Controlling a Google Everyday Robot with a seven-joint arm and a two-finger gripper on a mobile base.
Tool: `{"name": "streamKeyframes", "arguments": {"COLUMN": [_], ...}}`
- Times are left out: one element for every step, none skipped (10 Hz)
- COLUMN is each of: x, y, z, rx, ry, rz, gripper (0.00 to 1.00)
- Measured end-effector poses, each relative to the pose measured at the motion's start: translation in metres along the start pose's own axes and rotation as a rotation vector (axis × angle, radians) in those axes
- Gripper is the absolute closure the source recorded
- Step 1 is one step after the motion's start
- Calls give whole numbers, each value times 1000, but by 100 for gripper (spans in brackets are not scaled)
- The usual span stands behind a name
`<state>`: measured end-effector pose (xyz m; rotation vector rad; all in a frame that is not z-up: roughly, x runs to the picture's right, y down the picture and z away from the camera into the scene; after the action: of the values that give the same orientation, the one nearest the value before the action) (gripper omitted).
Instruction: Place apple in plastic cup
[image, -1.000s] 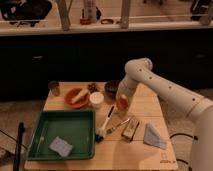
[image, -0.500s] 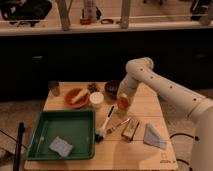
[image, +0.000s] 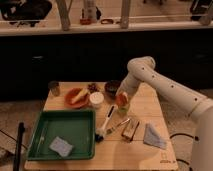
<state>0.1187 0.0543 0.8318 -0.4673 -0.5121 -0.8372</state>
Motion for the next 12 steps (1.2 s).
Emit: {"name": "streamKeyframes", "arguments": {"x": [1,2,2,3,3,3,3,3,3,3,3,3], "y": [1,1,1,2,2,2,3,3,4,4,5,7], "z": [0,-1,-1,-2,-2,-2,-2,-1,-1,0,-1,0], "rx": [0,0,0,1,1,2,2,3,2,3,3,3], "ry": [1,1,1,1,1,-1,-2,-4,-6,-8,-8,-9], "rz": [1,2,2,3,3,2,2,1,1,1,0,2], "gripper": [20,20,20,20,20,20,20,20,20,20,20,20]}}
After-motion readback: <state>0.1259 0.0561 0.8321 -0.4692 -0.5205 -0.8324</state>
